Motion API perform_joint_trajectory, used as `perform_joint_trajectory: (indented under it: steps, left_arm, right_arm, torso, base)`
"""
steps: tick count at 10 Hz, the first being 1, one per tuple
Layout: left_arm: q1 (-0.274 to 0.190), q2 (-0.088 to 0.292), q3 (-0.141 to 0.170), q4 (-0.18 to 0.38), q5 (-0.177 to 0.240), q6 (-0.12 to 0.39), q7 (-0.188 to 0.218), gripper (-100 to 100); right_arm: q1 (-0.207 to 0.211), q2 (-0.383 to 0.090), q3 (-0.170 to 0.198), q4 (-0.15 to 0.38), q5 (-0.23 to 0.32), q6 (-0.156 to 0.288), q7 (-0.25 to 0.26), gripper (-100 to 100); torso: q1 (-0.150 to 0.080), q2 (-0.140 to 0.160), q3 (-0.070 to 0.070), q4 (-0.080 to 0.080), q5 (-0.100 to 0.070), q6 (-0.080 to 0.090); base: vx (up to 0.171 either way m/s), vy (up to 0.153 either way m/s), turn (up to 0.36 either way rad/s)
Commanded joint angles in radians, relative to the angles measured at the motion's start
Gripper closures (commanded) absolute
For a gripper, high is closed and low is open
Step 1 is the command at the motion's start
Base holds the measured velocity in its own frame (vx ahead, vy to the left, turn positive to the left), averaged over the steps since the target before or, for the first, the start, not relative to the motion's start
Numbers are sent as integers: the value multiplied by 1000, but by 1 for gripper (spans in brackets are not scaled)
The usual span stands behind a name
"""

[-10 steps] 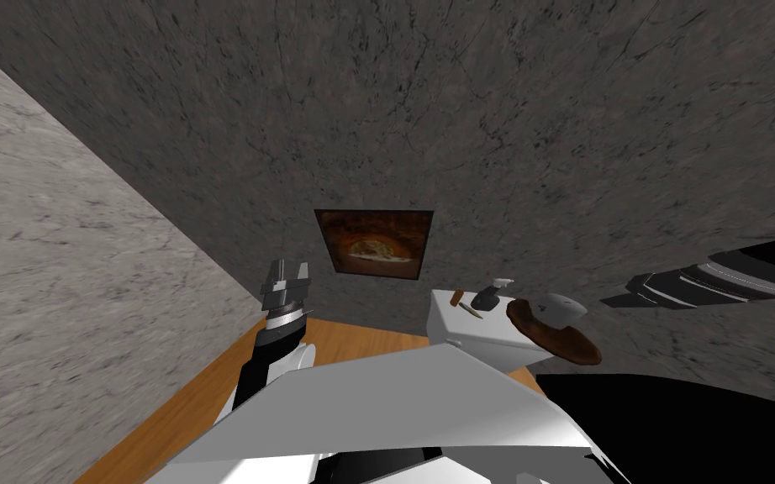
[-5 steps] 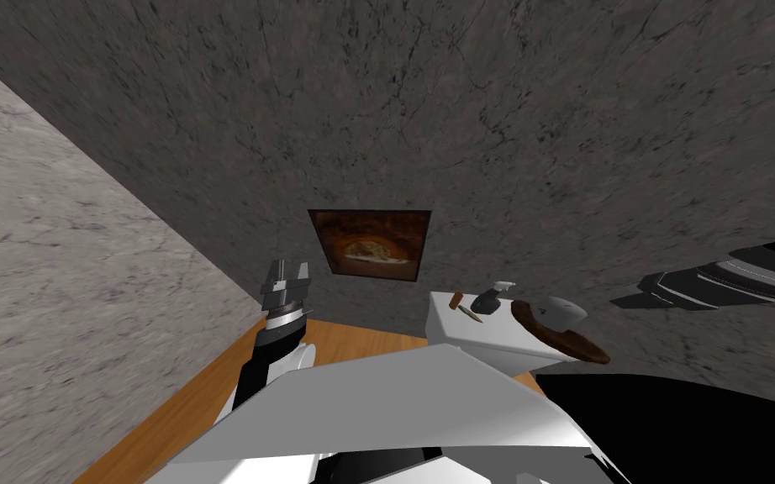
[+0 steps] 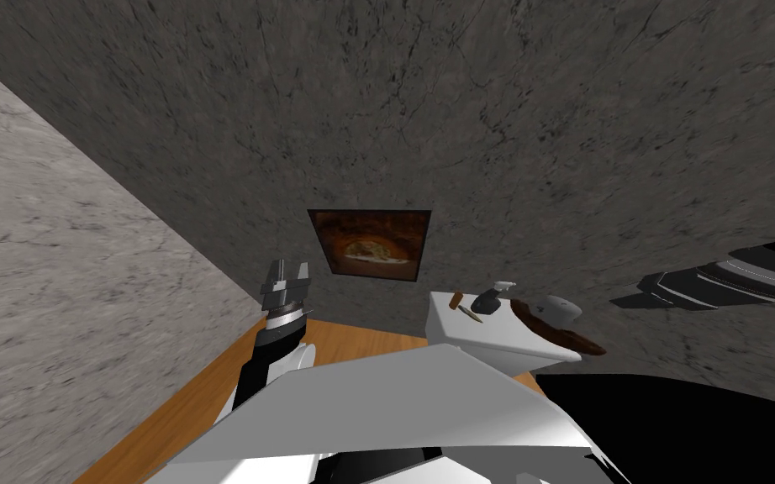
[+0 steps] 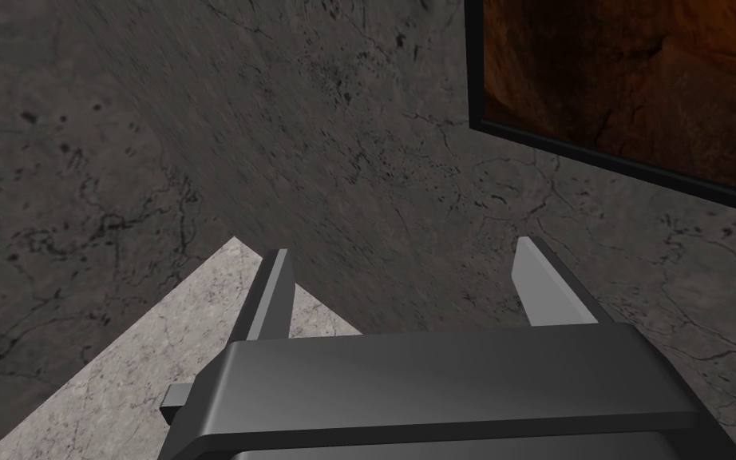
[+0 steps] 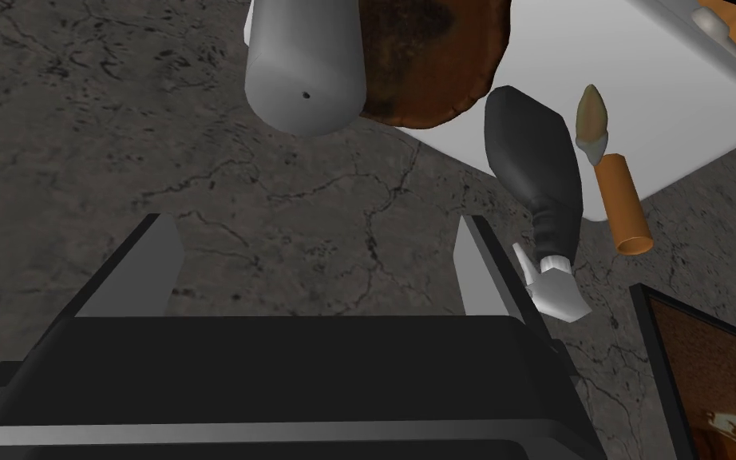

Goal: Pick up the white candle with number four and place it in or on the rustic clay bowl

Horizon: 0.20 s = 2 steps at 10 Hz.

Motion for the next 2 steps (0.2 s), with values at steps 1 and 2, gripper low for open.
perform_joint_trajectory:
  steps: [1,2]
  left_arm:
    - [0,0,0,0,0,0,0,0]
    - [0,0,0,0,0,0,0,0]
  right_arm:
    - [0,0,0,0,0,0,0,0]
    - [0,0,0,0,0,0,0,0]
  torso:
    - [0,0,0,0,0,0]
    - [0,0,0,0,0,0]
  base:
    - [0,0,0]
    - [0,0,0]
